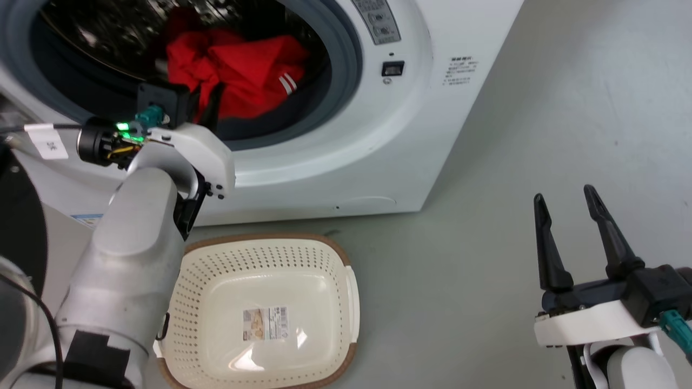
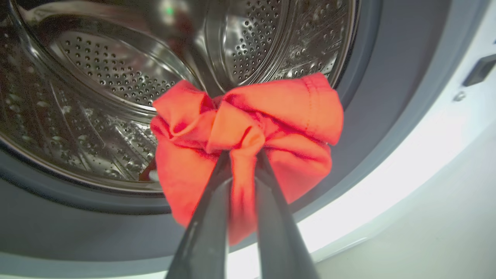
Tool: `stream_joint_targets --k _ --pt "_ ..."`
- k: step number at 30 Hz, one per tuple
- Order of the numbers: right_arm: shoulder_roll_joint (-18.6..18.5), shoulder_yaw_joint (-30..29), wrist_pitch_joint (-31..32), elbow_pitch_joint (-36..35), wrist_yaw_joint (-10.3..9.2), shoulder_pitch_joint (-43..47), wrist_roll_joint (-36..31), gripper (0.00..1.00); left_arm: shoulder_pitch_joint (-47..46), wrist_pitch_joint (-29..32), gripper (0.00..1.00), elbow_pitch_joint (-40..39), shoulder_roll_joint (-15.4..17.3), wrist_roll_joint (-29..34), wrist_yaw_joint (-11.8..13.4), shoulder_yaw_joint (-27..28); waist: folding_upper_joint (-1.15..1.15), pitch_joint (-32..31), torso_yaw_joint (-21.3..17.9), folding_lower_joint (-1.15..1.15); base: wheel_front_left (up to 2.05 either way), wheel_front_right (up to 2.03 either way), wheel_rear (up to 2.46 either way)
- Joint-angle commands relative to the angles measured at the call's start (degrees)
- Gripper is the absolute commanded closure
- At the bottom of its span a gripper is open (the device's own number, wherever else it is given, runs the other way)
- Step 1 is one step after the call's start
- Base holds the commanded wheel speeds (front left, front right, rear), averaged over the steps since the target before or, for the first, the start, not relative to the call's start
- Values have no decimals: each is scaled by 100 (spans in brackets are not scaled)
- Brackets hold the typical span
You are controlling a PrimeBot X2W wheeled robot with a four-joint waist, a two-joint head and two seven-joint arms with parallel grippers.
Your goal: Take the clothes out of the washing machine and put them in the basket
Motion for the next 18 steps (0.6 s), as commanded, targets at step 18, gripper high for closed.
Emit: stream_joint_targets --k 18 --pt "3 3 -12 126 -4 671 -23 0 2042 600 100 -3781 677 -113 492 116 0 -1085 429 2 0 0 0"
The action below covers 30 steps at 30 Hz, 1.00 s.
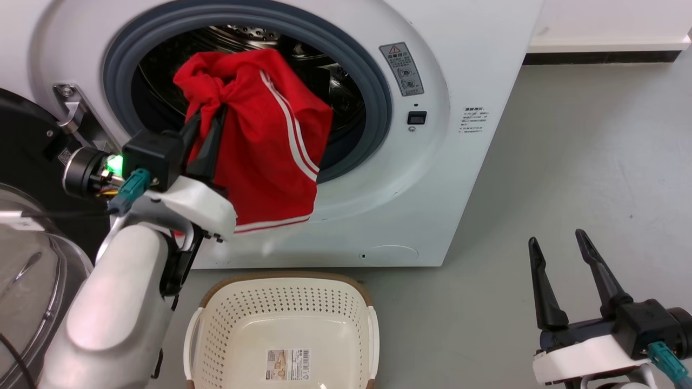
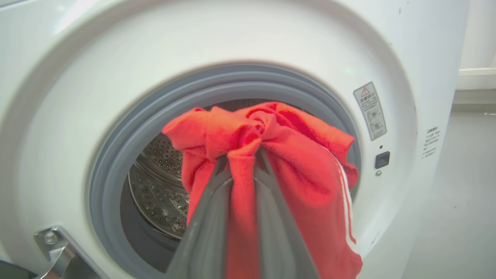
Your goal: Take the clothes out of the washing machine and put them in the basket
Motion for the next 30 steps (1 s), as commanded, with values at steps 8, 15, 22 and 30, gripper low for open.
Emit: stream_joint_targets --k 8,15,22,30 --pt "2 16 -12 55 -4 156 29 0 817 573 100 -1682 380 52 368 96 0 -127 15 1 0 0 0" --pt "2 13 -12 59 -4 119 18 0 1540 872 100 -2491 501 -48 552 54 0 -92 1 1 0 0 0" --pt "2 -13 -12 -12 -4 -92 -22 0 2278 715 100 -2265 322 -250 632 -110 0 263 -83 1 0 0 0" --pt "3 -90 -12 -134 -4 -379 -111 0 2219 145 100 -1061 -52 -249 569 -369 0 974 -168 1 0 0 0"
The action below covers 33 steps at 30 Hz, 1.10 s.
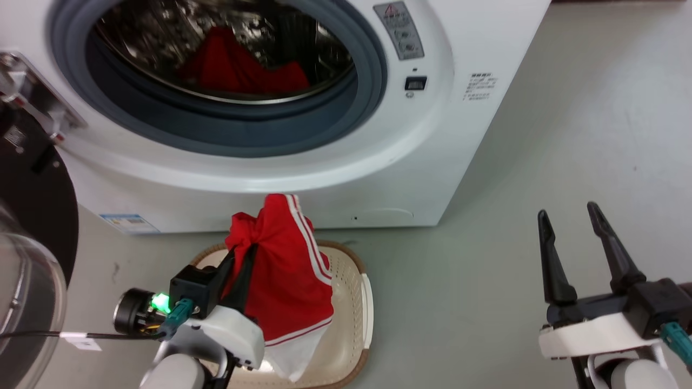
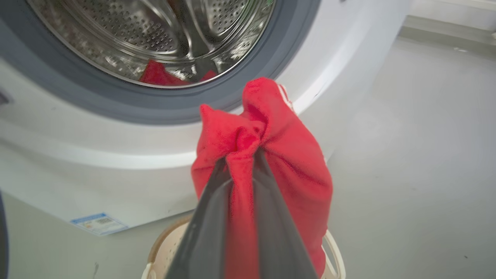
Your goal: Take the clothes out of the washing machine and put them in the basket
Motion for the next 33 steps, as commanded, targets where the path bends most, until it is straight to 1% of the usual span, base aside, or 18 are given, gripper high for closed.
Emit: stream_joint_targets --k 1,3,9,15,19,23,27,28,33 --pt "5 -16 -12 -39 -4 -117 -45 0 -148 -89 100 171 -109 -70 -34 2 0 336 -51 -1 0 0 0" --pt "5 -35 -12 -70 -4 -231 -53 0 -293 -250 100 585 -181 -25 -70 -36 0 569 -87 -1 0 0 0" --pt "5 -76 -12 -171 -4 -585 18 0 -903 -570 100 1950 -425 -77 -283 -105 0 1316 -233 -1 0 0 0" --pt "6 -114 -12 -266 -4 -953 133 0 -1754 -705 100 3384 -590 1 -539 -191 0 2076 -379 -1 0 0 0" --pt "6 -143 -12 -331 -5 -1198 224 0 -2402 -738 100 4306 -683 178 -667 -376 0 2532 -469 -1 0 0 0" --pt "7 -226 -12 -385 -4 -1401 271 0 -2967 -672 100 5102 -762 250 -785 -502 0 2955 -515 -1 0 0 0" --pt "7 -298 -12 -440 -4 -1560 306 0 -3460 -469 100 5791 -795 391 -832 -678 0 3331 -559 -1 0 0 0" --pt "7 -298 -12 -440 -4 -1560 306 0 -3460 -469 100 5791 -795 391 -832 -678 0 3331 -559 -1 0 0 0" --pt "7 -339 -12 -490 -4 -1710 343 0 -3841 -204 100 6356 -839 522 -896 -913 0 3677 -618 -1 0 0 0"
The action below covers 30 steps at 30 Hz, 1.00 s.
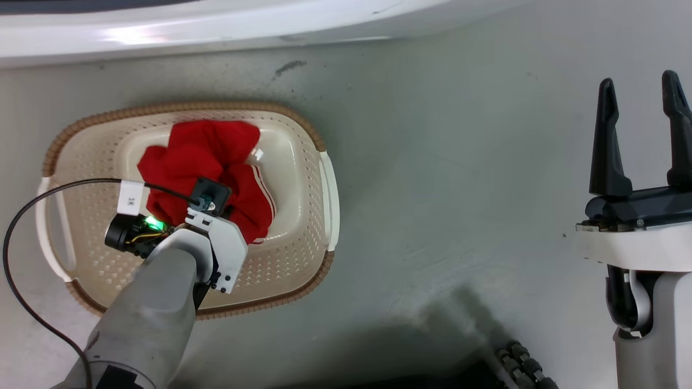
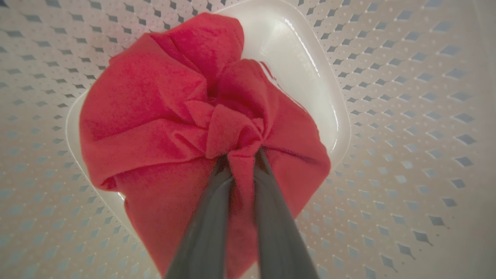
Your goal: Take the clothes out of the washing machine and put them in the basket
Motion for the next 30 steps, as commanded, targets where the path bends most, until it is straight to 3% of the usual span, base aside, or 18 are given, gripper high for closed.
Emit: stream_joint_targets --k 1,5,6,7,14,23,30 --pt "9 -9 -12 -45 -4 -95 14 0 -77 11 100 14 -10 6 -5 -21 0 121 -48 -1 0 0 0" --pt "9 -6 -12 -17 -4 -149 -13 0 -131 103 100 146 -96 -9 -71 -121 0 127 -17 -1 0 0 0" --pt "9 10 -12 -8 -4 -151 -33 0 -101 130 73 167 -112 -51 -76 -106 0 97 -11 -1 0 0 0" --pt "9 20 -12 0 -4 -147 -36 0 -71 123 0 179 -122 -34 -61 -123 0 58 -4 -1 0 0 0" --pt "9 93 -12 101 -4 -11 -92 0 197 -103 0 213 -227 -151 -64 -130 0 -395 77 -1 0 0 0" --pt "7 181 -12 321 -5 463 -239 0 745 -594 0 103 -453 -511 37 137 0 -1491 350 -1 0 0 0" --pt "6 204 -12 443 -4 861 -340 0 1417 -626 0 -964 -414 -655 278 509 0 -2301 560 -1 0 0 0"
